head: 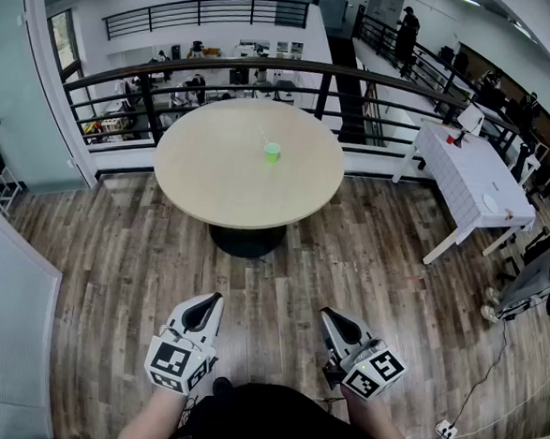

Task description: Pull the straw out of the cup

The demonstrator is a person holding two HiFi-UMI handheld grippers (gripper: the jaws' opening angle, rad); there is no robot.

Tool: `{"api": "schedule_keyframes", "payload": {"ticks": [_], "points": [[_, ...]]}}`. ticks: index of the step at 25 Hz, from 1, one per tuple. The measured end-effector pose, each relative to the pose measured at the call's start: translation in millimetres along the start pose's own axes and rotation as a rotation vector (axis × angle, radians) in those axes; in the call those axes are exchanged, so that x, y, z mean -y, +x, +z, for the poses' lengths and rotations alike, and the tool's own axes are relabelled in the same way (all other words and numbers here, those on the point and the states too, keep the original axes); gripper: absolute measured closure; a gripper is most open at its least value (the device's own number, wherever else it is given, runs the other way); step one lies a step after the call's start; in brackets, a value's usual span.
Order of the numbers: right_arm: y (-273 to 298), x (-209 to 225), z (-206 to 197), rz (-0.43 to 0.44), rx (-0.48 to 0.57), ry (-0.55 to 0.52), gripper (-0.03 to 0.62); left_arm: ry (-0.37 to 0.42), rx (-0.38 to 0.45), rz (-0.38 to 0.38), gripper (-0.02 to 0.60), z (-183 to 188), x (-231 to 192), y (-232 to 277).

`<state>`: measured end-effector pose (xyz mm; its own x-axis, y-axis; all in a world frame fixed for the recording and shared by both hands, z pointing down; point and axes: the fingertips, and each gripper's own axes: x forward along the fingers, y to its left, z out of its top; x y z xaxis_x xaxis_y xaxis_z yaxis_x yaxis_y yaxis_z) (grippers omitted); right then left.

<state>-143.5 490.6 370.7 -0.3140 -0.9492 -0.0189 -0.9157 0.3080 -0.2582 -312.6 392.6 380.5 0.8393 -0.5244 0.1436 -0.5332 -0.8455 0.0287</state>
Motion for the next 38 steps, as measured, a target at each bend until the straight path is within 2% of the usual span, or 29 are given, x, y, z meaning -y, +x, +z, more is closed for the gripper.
{"api": "schedule_keyframes", "payload": {"ticks": [13, 19, 24, 30, 38], "points": [[-28.5, 20.8, 1.8, -0.004, 0.016, 0.019, 0.572, 0.005, -0.004, -0.001, 0.574, -4.3, 28.1, 15.2], [-52.3, 29.8, 9.8, 0.06, 0.033, 0.049, 0.572, 0.013, -0.007, -0.008, 0.574, -1.2, 53.4, 33.4], [-77.2, 46.4, 6.8, 0.074, 0.023, 0.064, 0.571, 0.033, -0.012, -0.027, 0.574, -1.7, 80.5, 52.4], [-96.4, 66.0, 4.8, 0.06, 0.02, 0.102, 0.571, 0.027, -0.034, -0.036, 0.574, -6.5, 98.2, 67.6], [-80.6, 105.0, 2.5, 0.02, 0.005, 0.122, 0.571, 0.004, -0.051, -0.073, 0.574, -15.3, 88.7, 116.4]]}}
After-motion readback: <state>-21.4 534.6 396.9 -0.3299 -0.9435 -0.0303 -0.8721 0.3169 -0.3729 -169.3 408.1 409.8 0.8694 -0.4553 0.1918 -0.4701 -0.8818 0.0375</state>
